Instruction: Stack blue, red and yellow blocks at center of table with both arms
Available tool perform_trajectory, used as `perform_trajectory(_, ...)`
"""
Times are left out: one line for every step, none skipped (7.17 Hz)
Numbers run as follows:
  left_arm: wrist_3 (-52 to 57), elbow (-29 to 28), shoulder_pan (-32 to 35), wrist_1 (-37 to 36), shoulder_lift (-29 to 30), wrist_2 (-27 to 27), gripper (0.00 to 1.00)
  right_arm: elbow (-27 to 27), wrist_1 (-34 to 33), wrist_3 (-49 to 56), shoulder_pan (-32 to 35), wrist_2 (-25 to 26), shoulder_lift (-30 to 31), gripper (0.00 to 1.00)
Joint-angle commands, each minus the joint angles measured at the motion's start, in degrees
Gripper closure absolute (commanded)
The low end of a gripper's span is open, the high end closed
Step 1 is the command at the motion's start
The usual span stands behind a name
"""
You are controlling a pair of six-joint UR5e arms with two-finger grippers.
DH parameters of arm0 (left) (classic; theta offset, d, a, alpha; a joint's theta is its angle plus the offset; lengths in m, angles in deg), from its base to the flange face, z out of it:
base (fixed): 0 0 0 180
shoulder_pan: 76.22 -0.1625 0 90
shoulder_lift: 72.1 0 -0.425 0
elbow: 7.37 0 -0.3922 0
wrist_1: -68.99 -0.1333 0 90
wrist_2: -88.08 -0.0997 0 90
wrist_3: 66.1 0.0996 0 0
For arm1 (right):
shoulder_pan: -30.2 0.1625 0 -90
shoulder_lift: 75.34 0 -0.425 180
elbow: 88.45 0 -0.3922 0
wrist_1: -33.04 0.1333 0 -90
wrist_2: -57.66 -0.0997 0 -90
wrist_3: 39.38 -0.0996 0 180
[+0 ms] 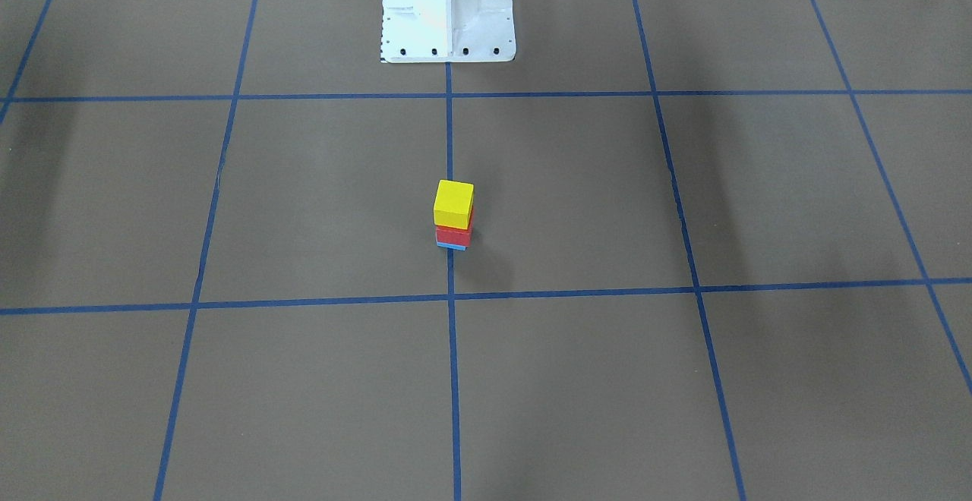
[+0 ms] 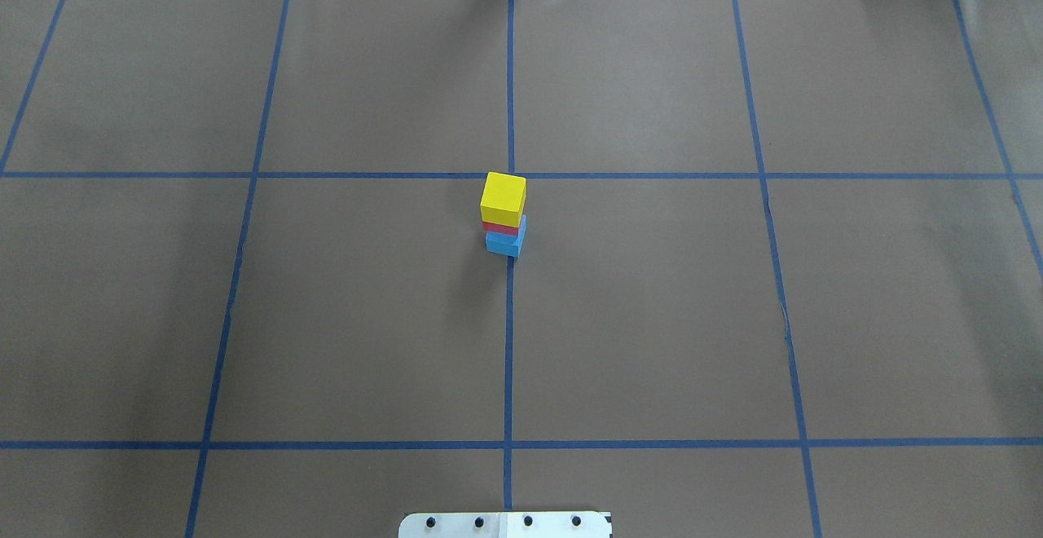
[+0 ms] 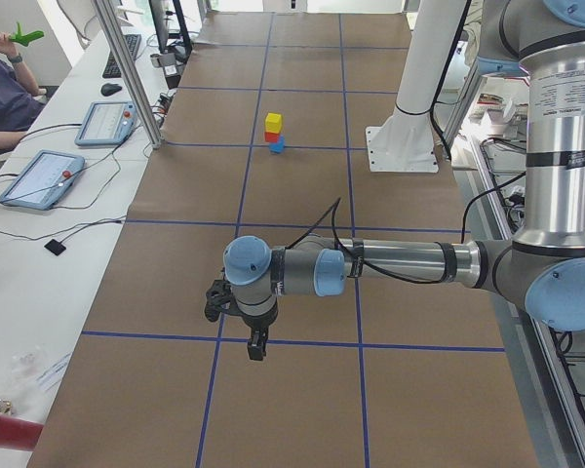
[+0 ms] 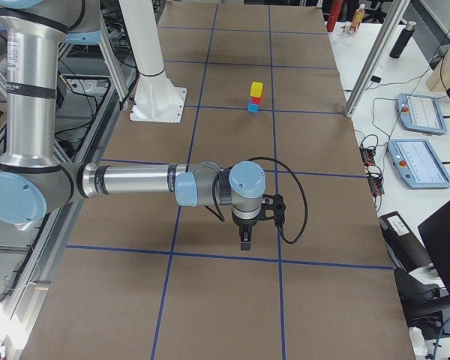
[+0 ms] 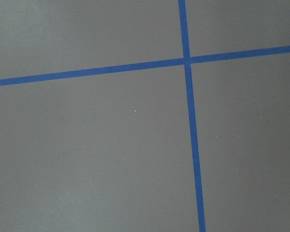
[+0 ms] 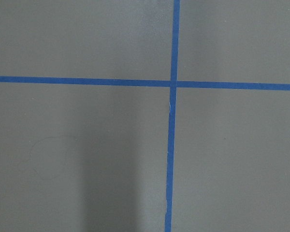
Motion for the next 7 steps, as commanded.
perform_trajectory(0.0, -0.04, 0.01, 0.02, 0.05, 0.14, 0.0, -0.07, -0.11, 0.01, 0.12, -0.03, 0.07, 0.0)
perform_trajectory(0.0, -0.04, 0.01, 0.02, 0.05, 0.14, 0.0, 0.01, 0.06, -0.08, 0.12, -0.12, 0.42, 0.0)
perform_trajectory(-0.09, 0.04, 0.01, 0.02, 0.05, 0.14, 0.0, 0.01, 0.06, -0.08, 0.21, -0.12, 0.51, 0.0)
perform_trajectory(-0.09, 0.04, 0.01, 0.02, 0.05, 0.14, 0.0, 0.01, -0.03, -0.08, 0.21, -0.12, 0.51, 0.0)
perform_trajectory(-0.09, 0.04, 0.01, 0.02, 0.05, 0.14, 0.0, -0.07, -0.03, -0.08, 0.21, -0.12, 0.69, 0.0)
perform_trajectory(0.0, 0.04, 0.01, 0.02, 0.05, 0.14, 0.0, 0.01, -0.03, -0.08, 0.21, -0.12, 0.69, 0.0)
perform_trajectory(-0.09, 0.04, 0.01, 0.02, 0.05, 0.14, 0.0, 0.01, -0.11, -0.08, 0.21, -0.12, 0.69, 0.0)
